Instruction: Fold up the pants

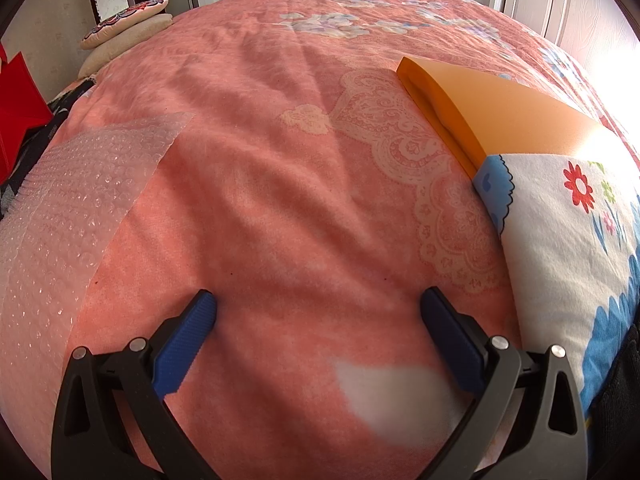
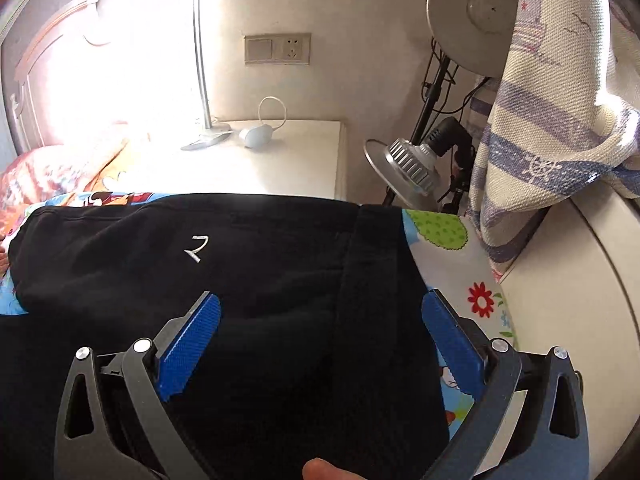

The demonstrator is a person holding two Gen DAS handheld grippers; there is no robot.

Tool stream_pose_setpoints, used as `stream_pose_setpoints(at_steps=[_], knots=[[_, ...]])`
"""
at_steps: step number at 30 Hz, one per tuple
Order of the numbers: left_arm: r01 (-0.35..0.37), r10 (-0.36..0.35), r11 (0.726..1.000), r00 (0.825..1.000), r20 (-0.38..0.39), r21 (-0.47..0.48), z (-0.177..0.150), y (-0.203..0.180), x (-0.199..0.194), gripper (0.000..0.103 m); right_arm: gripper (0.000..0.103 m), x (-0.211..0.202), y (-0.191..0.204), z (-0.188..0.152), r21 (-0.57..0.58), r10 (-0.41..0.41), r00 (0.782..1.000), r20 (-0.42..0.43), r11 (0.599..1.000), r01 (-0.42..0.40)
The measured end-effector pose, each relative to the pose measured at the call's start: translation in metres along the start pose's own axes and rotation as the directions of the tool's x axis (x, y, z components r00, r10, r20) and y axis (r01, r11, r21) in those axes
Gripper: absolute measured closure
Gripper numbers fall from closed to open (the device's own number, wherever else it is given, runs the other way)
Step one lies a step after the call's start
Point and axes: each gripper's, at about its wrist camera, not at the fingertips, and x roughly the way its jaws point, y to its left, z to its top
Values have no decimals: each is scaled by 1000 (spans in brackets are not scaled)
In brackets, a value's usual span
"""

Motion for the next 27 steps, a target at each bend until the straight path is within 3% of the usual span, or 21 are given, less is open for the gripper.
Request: stream_pose_setpoints(at_steps=[3,5,11,27], knots=[[-1,1,1000,1000,0,0,0,0,0,1,5,24,-14,21,102,96,995,-22,990,-93],[0,0,1000,1000,0,0,0,0,0,1,5,49,-25,39,187,116,993,-24,976,-109],[-1,1,1000,1000,0,1,0,0,0,1,5,129,-40,54,293,80,990,-113,955,-44],[-1,1,1000,1000,0,1,0,0,0,1,5,135,-10,47,94,-60,996,-67,993,67]])
